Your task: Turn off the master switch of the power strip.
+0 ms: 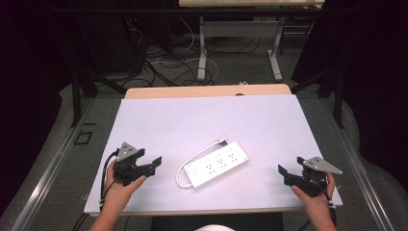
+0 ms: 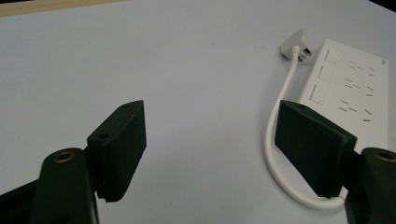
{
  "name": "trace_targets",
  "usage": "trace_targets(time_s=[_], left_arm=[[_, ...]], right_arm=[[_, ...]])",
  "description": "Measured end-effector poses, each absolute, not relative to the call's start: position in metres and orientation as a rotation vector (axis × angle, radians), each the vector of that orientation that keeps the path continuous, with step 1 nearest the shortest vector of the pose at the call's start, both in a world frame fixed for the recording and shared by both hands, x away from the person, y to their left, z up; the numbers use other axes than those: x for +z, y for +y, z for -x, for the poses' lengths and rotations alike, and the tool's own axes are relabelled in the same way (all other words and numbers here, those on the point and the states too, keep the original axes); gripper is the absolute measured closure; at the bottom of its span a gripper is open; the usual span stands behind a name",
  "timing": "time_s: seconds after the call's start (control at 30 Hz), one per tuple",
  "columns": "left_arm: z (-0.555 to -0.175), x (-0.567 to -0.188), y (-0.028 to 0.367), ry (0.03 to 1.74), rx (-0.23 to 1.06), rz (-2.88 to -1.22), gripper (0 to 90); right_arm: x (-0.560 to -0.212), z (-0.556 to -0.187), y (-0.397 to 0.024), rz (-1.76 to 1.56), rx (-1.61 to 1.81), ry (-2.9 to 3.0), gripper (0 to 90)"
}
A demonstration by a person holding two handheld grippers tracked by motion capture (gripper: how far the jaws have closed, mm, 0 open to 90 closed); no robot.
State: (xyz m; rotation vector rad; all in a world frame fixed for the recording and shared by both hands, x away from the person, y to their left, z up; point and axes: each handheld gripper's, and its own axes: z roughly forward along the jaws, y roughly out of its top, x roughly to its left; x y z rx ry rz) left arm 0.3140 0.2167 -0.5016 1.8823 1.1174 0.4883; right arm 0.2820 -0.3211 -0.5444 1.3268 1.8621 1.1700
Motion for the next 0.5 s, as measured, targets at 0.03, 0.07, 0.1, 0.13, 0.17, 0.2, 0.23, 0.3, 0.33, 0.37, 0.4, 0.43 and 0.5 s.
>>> trace_targets(time_s=[0.03,0.07,0.1,0.13,0.17,0.2,0.23,0.3,0.33,0.37,0.4,0.43,0.5], left_arm=[[-0.314,-0.500,0.215,1.113,0.489,-1.888,25.8],[-0.315,-0.498,0.214,1.100,0.491,-1.890,26.1],[-0.316,-0.497,0.213,1.093,0.486,-1.893,27.1],[-0.317,-0.495,0.212,1.083,0.489,-1.896,28.3],[-0.317,-0.494,0.212,1.078,0.494,-1.895,28.3],[-0.318,-0.493,0.211,1.071,0.494,-1.898,28.8],[-0.318,-0.492,0.209,1.067,0.494,-1.890,29.0],[-0.320,-0.490,0.207,1.050,0.486,-1.894,29.4],[-0.320,-0.490,0.205,1.046,0.485,-1.891,29.5],[-0.321,-0.489,0.204,1.038,0.484,-1.896,29.5],[-0.322,-0.488,0.203,1.032,0.481,-1.901,29.6],[-0.322,-0.488,0.201,1.031,0.475,-1.905,29.6],[-0.324,-0.486,0.197,1.027,0.466,-1.906,29.6]], right_arm=[[-0.544,-0.282,-0.321,-1.327,1.170,1.862,18.6],[-0.545,-0.282,-0.321,-1.323,1.168,1.863,18.6],[-0.545,-0.283,-0.322,-1.317,1.165,1.872,18.6],[-0.546,-0.283,-0.322,-1.325,1.172,1.863,18.6],[-0.546,-0.283,-0.322,-1.325,1.172,1.863,18.6],[-0.544,-0.282,-0.322,-1.332,1.166,1.869,18.7],[-0.544,-0.282,-0.322,-1.326,1.171,1.864,18.7],[-0.544,-0.283,-0.322,-1.311,1.172,1.869,18.7],[-0.544,-0.283,-0.322,-1.312,1.171,1.869,18.7],[-0.544,-0.283,-0.322,-1.317,1.171,1.867,18.7],[-0.544,-0.282,-0.322,-1.329,1.164,1.870,18.7],[-0.544,-0.282,-0.322,-1.329,1.164,1.870,18.7],[-0.545,-0.284,-0.321,-1.322,1.174,1.869,18.9]])
